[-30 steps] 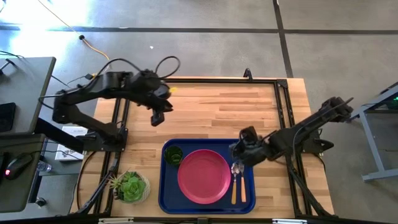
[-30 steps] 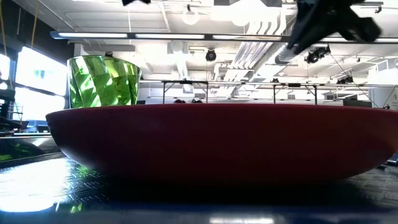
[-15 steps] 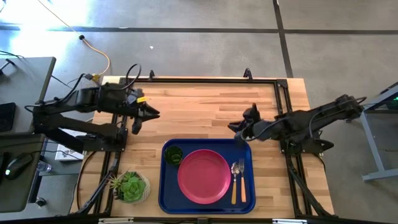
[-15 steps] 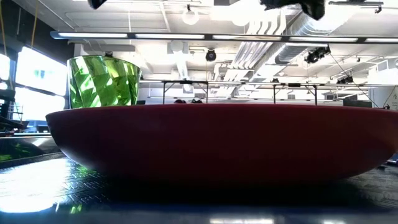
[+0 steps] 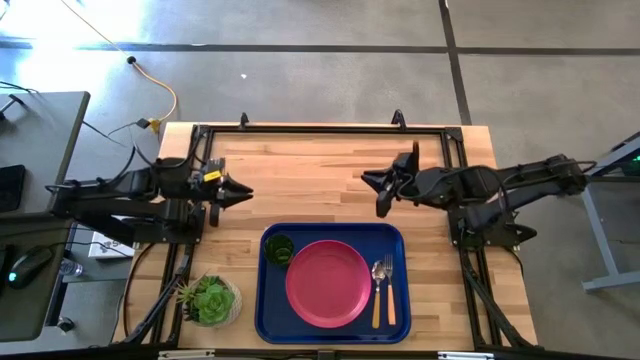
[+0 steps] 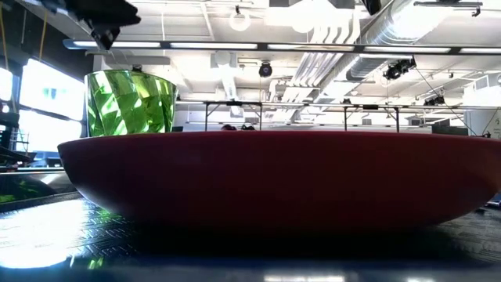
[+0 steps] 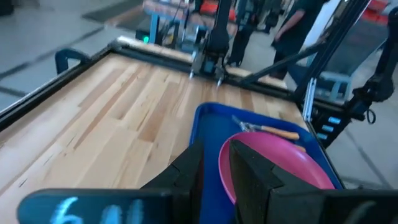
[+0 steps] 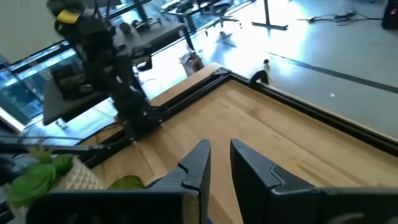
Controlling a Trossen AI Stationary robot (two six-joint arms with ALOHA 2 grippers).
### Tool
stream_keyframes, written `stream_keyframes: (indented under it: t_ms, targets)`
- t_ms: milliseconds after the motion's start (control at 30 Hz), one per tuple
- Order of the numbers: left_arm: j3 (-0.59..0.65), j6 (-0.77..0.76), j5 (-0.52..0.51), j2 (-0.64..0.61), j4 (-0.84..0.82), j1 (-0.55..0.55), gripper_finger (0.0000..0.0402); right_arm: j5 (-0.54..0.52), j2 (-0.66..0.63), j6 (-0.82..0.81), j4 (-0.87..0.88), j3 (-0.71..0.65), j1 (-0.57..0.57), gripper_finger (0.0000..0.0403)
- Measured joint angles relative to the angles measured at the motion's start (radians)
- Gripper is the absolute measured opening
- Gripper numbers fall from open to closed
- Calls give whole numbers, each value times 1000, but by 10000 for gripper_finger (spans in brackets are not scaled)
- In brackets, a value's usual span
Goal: Pick and place plate/cup/fork/spoon on tray
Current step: Return to Home Position
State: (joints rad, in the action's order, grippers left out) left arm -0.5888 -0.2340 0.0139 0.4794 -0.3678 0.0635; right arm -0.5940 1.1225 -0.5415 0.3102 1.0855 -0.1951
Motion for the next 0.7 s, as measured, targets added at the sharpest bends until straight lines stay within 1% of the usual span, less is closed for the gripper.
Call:
stream_keyframes:
  t_ms: [100, 233, 600, 700]
  targets:
    - [102, 0, 0, -67, 87, 0, 65, 0, 0, -1, -1, 0, 20, 53]
    - [204, 0, 1, -160, 133, 0, 65, 0, 0, 0, -1, 0, 39, 53]
    - [380, 2, 1, -383, 155, 0, 65, 1, -4, 0, 0, 0, 98, 53]
    - [427, 26, 0, -435, 149, 0, 65, 4, -20, 16, 8, 0, 110, 53]
